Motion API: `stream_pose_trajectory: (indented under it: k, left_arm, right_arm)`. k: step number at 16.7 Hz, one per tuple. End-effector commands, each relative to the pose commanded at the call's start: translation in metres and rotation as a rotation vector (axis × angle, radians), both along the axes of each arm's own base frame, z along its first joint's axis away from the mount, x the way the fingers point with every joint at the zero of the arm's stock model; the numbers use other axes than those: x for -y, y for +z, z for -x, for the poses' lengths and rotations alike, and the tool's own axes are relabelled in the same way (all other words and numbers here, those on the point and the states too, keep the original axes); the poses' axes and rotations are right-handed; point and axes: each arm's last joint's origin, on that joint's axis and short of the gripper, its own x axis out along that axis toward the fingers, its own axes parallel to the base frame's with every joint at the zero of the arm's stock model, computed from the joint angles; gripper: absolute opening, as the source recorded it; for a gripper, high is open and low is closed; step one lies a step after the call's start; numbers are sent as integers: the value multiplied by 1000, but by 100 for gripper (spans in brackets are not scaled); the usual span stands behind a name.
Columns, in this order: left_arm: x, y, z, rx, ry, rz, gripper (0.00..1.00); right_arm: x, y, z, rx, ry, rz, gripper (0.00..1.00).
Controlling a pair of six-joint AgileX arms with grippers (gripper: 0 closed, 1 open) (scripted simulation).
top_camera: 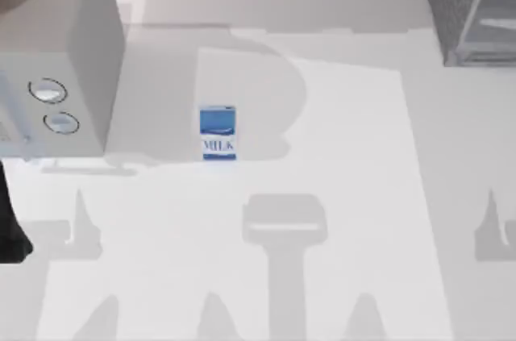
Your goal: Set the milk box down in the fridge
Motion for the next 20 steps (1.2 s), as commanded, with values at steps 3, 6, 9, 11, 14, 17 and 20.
stream_pose_trajectory:
  k: [3, 6, 9, 11, 14, 17, 20]
  left_arm:
    - [0, 0, 0, 0, 0, 0, 100]
    - [0, 0, 0, 0, 0, 0, 100]
    - [0, 0, 0, 0, 0, 0, 100]
    - [0, 0, 0, 0, 0, 0, 100]
    - [0, 0, 0, 0, 0, 0, 100]
    - [0, 0, 0, 0, 0, 0, 100]
    - [0, 0, 0, 0, 0, 0, 100]
  right_arm:
    - [0, 0, 0, -4, 1, 1, 100]
    - [-3, 7, -4, -30, 3, 8, 100]
    - [-9, 23, -14, -54, 4, 17, 100]
    - [-16, 39, -26, -62, 3, 21, 100]
    - [-33, 64, -54, -63, 1, 27, 100]
    - [-63, 83, -92, -56, 2, 32, 100]
    - [-110, 87, -134, -42, 4, 34, 100]
